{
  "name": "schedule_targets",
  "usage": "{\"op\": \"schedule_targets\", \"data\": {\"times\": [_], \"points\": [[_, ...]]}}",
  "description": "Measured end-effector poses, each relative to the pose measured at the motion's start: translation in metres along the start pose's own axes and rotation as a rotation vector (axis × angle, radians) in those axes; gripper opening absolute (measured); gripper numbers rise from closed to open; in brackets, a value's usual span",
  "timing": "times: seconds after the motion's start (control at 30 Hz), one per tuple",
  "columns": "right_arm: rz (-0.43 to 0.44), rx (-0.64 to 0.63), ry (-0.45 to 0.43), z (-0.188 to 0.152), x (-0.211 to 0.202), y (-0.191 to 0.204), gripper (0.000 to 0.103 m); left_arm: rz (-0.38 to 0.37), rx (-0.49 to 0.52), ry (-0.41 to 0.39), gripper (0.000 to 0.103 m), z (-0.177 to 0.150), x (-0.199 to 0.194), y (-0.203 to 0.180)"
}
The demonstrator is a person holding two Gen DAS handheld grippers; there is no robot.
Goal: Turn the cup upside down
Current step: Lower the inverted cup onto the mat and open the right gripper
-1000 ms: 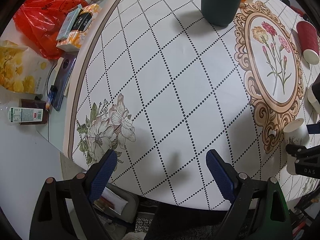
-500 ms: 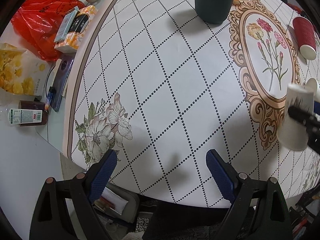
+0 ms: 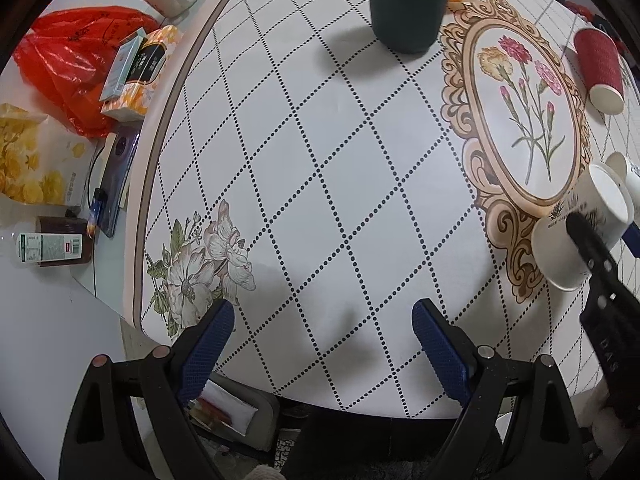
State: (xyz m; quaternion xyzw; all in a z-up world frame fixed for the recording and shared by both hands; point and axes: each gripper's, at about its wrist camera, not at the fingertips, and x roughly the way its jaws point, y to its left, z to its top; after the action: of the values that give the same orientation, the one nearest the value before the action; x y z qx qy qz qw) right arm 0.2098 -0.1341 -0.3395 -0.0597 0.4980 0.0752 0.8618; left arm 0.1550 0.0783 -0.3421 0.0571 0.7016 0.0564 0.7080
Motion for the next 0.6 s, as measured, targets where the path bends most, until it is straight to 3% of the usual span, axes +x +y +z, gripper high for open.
{"op": "schedule_targets", "data": {"times": [0.33, 0.37, 0.47, 0.6], "points": [[-0.032, 0.028, 0.058, -0.021, -0.014, -0.002, 0.063, -0.015, 0.044, -0.040, 0.091, -0.007, -0.010, -0.009], [-0.040, 0.038, 0.070, -0.022, -0.015, -0.003, 0.067, -0.017, 0.047, -0.046, 0.091, -0.008, -0.012, -0.009], [-0.050, 0.079, 0.102, -0.025, -0.021, -0.006, 0.093, -0.031, 0.050, -0.079, 0.091, -0.012, -0.022, -0.009], [-0.078, 0.169, 0.134, -0.029, -0.046, -0.010, 0.096, -0.051, 0.068, -0.127, 0.095, -0.019, -0.042, -0.008]]}}
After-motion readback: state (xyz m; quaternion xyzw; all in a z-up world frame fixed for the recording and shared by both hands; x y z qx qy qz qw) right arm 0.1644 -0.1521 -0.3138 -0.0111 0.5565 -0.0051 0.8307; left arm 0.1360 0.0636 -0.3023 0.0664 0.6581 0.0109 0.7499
